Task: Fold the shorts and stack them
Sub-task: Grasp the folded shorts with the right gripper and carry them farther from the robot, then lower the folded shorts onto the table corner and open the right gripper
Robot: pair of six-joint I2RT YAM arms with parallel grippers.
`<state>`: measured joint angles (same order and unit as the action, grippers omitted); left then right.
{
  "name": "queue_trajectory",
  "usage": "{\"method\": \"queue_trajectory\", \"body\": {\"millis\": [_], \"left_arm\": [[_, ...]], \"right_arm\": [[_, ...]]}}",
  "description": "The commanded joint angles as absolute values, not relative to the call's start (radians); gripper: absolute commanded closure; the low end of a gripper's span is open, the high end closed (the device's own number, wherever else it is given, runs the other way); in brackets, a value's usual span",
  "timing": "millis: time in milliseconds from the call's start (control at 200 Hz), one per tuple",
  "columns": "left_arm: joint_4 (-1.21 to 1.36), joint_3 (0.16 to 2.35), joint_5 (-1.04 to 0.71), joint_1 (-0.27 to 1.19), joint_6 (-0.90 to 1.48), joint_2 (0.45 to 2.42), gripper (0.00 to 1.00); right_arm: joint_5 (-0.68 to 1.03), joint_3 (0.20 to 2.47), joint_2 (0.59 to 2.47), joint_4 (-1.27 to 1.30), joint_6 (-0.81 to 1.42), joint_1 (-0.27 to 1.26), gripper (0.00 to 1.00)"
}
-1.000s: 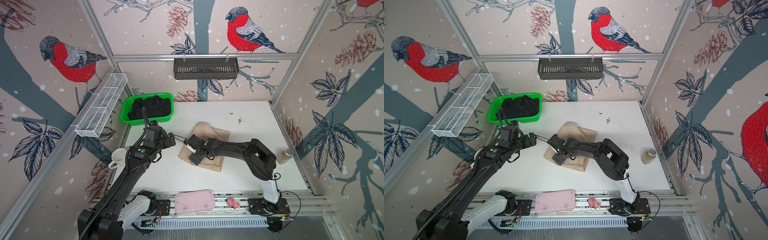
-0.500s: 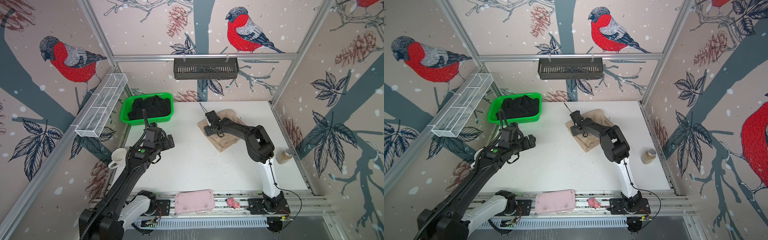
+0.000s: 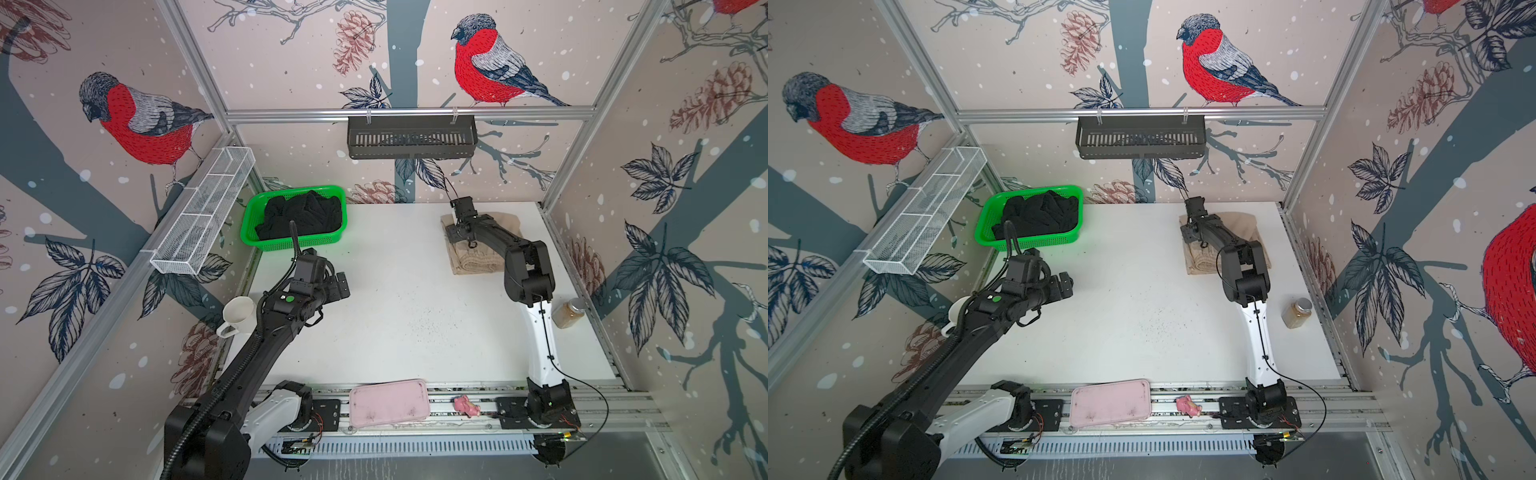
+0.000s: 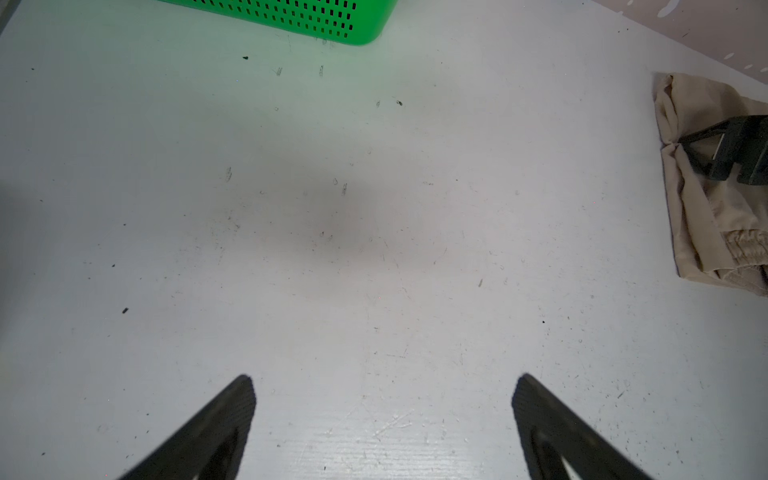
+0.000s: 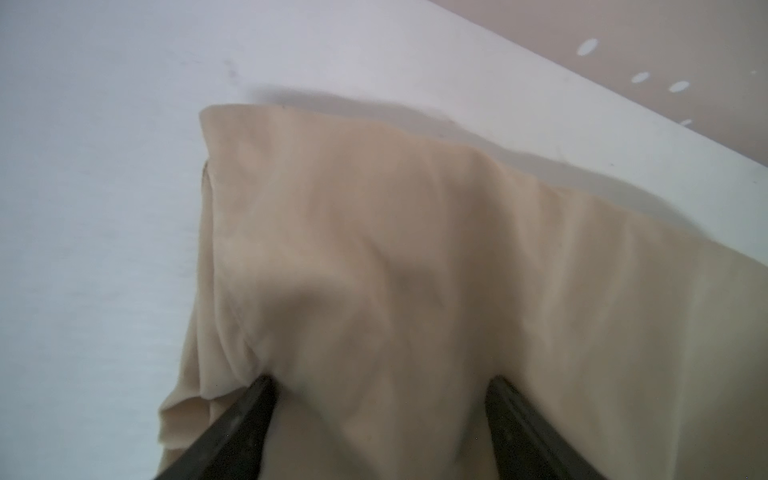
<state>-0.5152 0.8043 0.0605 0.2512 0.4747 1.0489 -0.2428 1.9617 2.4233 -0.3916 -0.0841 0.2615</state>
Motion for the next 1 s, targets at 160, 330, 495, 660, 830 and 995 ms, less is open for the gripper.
{"method": "queue_trajectory", "body": {"millis": [160, 330, 495, 660, 830, 995], "left_arm": [[-0.490, 0.800, 0.057, 0.240, 0.482, 1.058, 0.03], [-0.491, 0.812, 0.056, 0.239, 0.482, 1.060, 0.03], [-0.488, 0.816, 0.054, 0.239, 0.486, 1.056, 0.03], [-0.490, 0.815, 0.053, 0.239, 0.480, 1.061, 0.03], [-0.481, 0.814, 0.042, 0.236, 0.471, 1.082, 0.03], [-0.465, 0.810, 0.029, 0.235, 0.468, 1.094, 0.03]], "right_arm": [[-0.186, 1.939, 2.427, -0.405, -0.282, 0.169, 0.14], [-0.090, 1.944, 2.347, -0.353, -0.273, 0.166, 0.11], [-0.078, 2.007, 2.276, -0.450, -0.099, 0.195, 0.10], [-0.207, 1.827, 2.154, -0.503, 0.078, 0.251, 0.08], [-0.279, 1.618, 2.065, -0.501, 0.171, 0.305, 0.05], [-0.279, 1.500, 2.019, -0.465, 0.224, 0.305, 0.05]]}}
